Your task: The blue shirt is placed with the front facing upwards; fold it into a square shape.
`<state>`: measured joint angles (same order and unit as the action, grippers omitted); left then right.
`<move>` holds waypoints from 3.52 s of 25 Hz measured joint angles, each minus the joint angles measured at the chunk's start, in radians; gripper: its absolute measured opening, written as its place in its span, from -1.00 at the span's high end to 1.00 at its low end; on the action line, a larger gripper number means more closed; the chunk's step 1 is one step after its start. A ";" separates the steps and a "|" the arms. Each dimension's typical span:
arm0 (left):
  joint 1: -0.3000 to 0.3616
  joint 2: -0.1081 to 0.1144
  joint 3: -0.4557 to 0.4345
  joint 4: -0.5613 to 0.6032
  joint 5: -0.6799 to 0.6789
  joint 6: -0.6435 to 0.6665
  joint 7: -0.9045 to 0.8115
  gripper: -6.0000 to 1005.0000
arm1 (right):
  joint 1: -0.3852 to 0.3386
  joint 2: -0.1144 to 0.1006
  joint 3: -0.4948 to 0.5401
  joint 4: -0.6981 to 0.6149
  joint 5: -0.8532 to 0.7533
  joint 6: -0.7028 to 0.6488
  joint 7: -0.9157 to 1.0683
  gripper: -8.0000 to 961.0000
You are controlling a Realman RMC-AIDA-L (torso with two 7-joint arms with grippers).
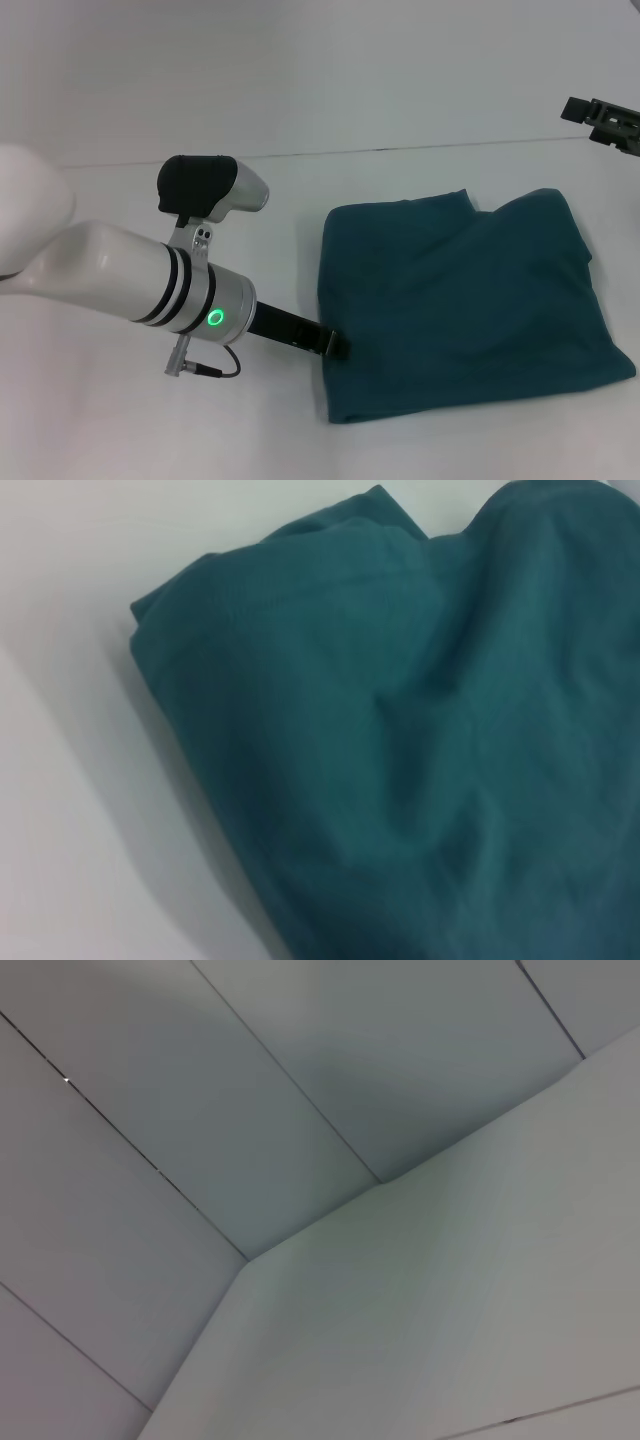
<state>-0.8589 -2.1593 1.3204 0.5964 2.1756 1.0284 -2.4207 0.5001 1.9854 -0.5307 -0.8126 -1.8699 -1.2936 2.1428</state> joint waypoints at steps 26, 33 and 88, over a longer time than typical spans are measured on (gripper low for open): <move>0.003 0.051 -0.095 0.031 0.011 0.195 -0.038 0.84 | -0.002 -0.001 0.002 0.001 0.000 -0.004 0.000 -0.90; 0.005 0.056 -0.158 0.032 0.052 0.223 -0.076 0.43 | -0.003 -0.002 0.010 -0.001 0.000 -0.007 -0.002 -0.90; -0.035 -0.009 -0.143 -0.050 0.040 0.183 -0.161 -0.49 | 0.005 -0.002 0.012 -0.008 0.012 -0.024 -0.004 -0.90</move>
<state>-0.8939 -2.1687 1.1773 0.5468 2.2153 1.2109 -2.5820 0.5048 1.9833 -0.5188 -0.8207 -1.8581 -1.3178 2.1391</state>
